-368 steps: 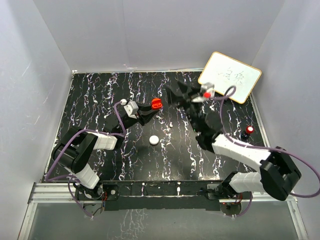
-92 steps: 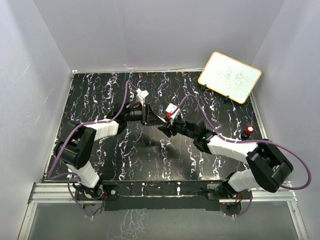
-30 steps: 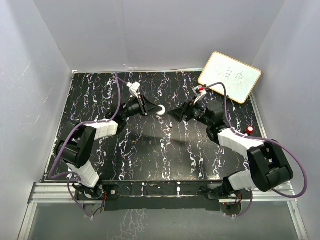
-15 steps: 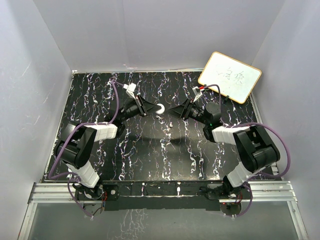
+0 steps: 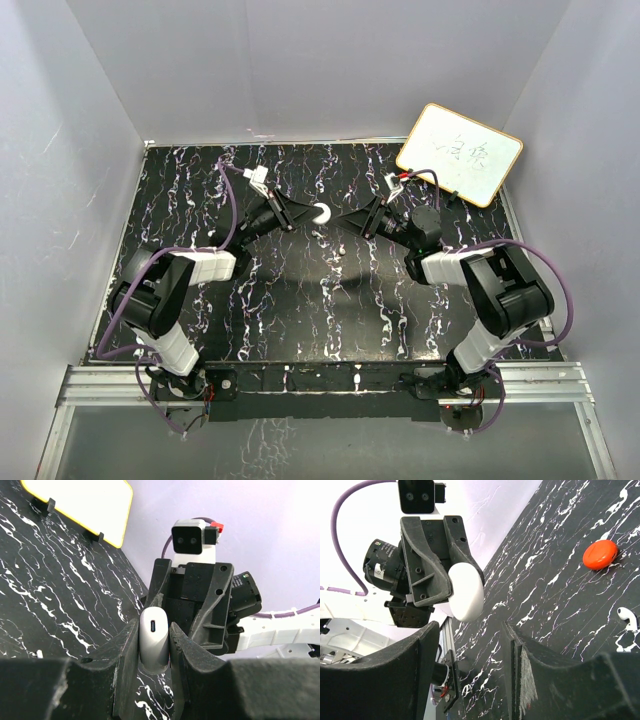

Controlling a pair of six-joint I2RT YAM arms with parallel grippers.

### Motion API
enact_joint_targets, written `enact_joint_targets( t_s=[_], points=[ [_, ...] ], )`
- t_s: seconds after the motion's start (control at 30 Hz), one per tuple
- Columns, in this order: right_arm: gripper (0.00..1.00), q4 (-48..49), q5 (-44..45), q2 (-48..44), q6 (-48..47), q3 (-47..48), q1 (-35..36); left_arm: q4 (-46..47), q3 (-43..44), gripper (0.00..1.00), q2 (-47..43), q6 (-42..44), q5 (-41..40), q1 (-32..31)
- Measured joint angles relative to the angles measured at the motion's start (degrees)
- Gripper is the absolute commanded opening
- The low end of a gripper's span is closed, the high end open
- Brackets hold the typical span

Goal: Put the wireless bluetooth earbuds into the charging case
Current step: Pick up the charging case at the center of the board, then open the charging case.

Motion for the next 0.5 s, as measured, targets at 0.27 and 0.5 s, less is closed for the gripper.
enact_joint_targets(
  t_s=[0.27, 0.5],
  points=[
    [0.45, 1.5, -0.4, 1.7, 1.5, 0.0, 0.0, 1.2, 0.0, 0.00, 0.0, -0.3, 0.0, -1.4],
    [0.42, 4.6, -1.0, 3.1, 3.4, 0.0, 0.0, 1.3, 0.0, 0.00, 0.0, -0.5, -0.2, -2.1]
  ],
)
